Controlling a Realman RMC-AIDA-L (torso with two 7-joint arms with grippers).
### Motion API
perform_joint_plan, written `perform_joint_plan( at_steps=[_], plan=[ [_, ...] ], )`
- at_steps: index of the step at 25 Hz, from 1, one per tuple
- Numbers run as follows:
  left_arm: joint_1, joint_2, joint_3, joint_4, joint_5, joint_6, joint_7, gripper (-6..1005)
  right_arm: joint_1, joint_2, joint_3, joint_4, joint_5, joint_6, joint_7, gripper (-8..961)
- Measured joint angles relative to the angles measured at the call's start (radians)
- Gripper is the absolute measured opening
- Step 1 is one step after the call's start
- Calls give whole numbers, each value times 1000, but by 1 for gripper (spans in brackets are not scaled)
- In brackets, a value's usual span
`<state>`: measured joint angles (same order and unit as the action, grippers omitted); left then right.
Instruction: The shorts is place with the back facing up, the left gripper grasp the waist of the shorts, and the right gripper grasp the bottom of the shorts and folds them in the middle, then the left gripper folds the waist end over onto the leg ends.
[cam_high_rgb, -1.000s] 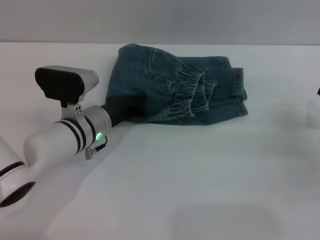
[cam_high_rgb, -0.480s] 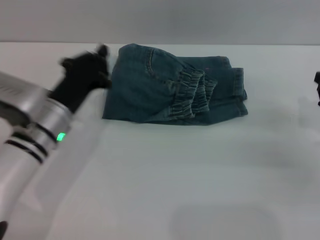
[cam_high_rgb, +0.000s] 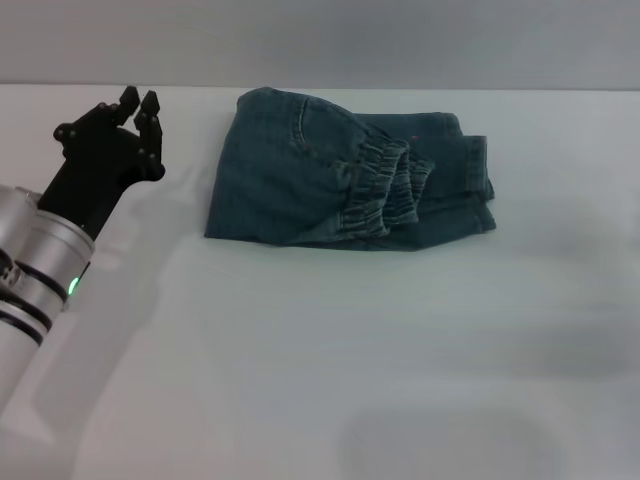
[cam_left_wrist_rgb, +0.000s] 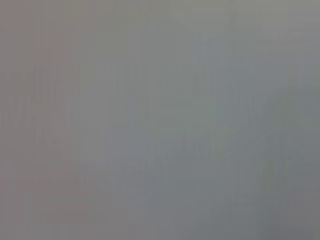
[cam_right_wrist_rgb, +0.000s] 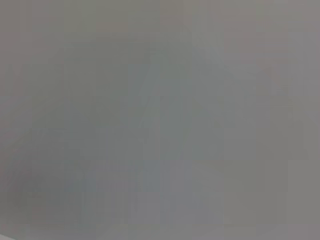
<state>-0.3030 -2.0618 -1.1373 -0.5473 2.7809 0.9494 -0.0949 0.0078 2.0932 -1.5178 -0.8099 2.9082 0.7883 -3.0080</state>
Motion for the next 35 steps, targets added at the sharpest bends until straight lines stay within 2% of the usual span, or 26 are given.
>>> perform_joint_plan(
  at_steps=[4, 7, 11, 17, 20, 23, 35],
  plan=[
    [13, -1, -6, 16, -7, 21, -14, 144, 22, 0, 54, 106, -3, 36, 15, 104],
    [13, -2, -16, 31, -12, 23, -27, 148, 26, -2, 79, 177, -17, 116, 70, 105],
    [-2, -3, -34, 64, -13, 24, -48, 383, 51, -7, 137, 304, -30, 223, 116, 106],
    [-4, -4, -47, 76, -14, 29, -49, 592, 67, -11, 159, 402, -40, 301, 129, 288],
    [-13, -4, -47, 97, -14, 40, -46, 647, 71, -11, 176, 433, -43, 333, 137, 408],
    [-17, -6, -47, 108, -14, 53, -46, 647, 71, -11, 188, 447, -47, 366, 143, 529],
    [-4, -5, -47, 109, -14, 79, -49, 647, 73, -11, 214, 482, -52, 441, 157, 549]
  ],
)
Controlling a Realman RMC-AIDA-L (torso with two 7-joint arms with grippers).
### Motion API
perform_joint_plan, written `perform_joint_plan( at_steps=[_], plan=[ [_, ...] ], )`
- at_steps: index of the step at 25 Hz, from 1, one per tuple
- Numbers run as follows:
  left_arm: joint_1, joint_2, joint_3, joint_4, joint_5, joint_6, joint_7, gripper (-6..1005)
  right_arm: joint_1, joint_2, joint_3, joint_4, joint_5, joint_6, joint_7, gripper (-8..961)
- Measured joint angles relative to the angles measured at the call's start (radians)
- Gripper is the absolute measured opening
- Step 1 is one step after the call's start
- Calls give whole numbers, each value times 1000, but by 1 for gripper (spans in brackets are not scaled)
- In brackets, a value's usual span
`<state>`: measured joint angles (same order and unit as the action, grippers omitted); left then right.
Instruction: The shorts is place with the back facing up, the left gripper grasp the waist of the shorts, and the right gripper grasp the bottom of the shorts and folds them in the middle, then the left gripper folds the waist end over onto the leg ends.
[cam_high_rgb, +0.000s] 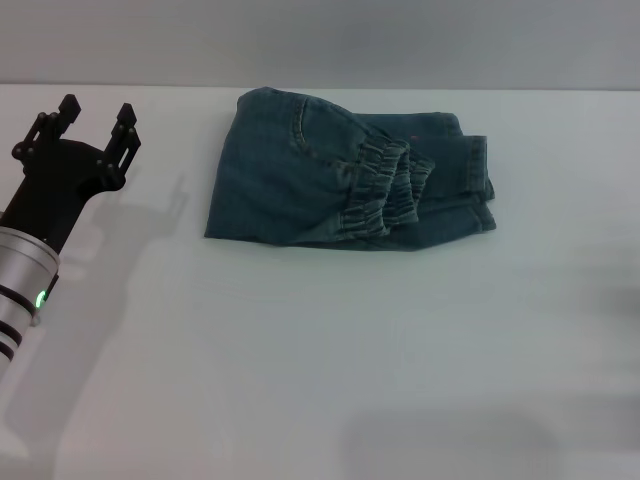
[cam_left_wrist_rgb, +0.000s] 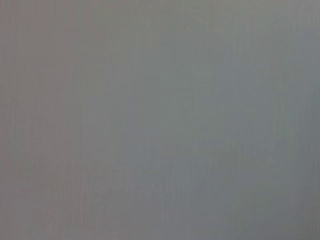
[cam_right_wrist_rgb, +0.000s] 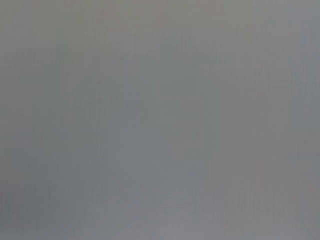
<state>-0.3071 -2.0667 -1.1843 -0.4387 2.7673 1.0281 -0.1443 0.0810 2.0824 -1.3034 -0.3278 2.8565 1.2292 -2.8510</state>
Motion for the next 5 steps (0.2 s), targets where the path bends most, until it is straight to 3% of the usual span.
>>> perform_joint_plan(
  at_steps=[5],
  plan=[
    [0, 0, 8, 0, 1, 11, 2, 647, 6, 1, 15, 32, -1, 40, 6, 549]
  ],
)
